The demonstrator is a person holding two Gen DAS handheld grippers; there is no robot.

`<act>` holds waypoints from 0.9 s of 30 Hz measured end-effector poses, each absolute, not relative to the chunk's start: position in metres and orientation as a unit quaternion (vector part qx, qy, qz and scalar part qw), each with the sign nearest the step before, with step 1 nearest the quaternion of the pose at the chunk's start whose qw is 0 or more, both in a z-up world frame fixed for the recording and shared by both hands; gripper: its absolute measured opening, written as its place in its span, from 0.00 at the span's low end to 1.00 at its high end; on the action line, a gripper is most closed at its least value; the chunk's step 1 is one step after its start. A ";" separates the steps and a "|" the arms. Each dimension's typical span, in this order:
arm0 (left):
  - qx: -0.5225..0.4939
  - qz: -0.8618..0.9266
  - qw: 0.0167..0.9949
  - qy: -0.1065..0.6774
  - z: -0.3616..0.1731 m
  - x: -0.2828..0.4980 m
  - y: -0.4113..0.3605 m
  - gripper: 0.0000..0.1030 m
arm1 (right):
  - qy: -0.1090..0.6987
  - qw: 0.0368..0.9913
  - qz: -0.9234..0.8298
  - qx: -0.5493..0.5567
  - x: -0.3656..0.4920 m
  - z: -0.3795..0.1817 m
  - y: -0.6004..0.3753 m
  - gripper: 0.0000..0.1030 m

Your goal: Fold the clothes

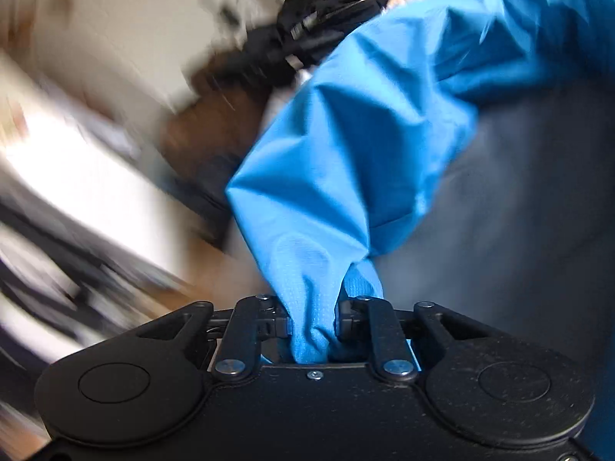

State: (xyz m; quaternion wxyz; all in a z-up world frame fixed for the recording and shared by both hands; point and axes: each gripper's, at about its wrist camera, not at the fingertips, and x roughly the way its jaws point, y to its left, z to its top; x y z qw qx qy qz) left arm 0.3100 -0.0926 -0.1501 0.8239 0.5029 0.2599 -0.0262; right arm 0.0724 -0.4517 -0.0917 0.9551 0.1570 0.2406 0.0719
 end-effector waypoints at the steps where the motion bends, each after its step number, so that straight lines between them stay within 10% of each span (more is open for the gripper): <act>1: 0.559 -0.013 0.800 0.219 -0.150 0.305 -0.085 0.16 | 0.240 0.955 0.071 0.158 0.072 -0.091 -0.453 0.79; 6: 0.664 0.002 0.727 0.177 -0.154 0.293 -0.056 0.37 | 0.234 0.956 0.068 0.162 0.070 -0.088 -0.456 0.79; 8: 0.668 -0.008 0.713 0.214 -0.156 0.292 -0.049 0.85 | 0.233 0.957 0.068 0.161 0.070 -0.087 -0.457 0.79; 15: 0.458 -0.104 0.824 0.316 -0.094 0.255 -0.021 0.86 | 0.229 0.956 0.079 0.165 0.069 -0.084 -0.463 0.79; 27: 0.274 -0.327 0.882 0.202 0.000 0.258 -0.230 0.85 | 0.201 0.959 0.060 0.191 0.060 -0.071 -0.483 0.79</act>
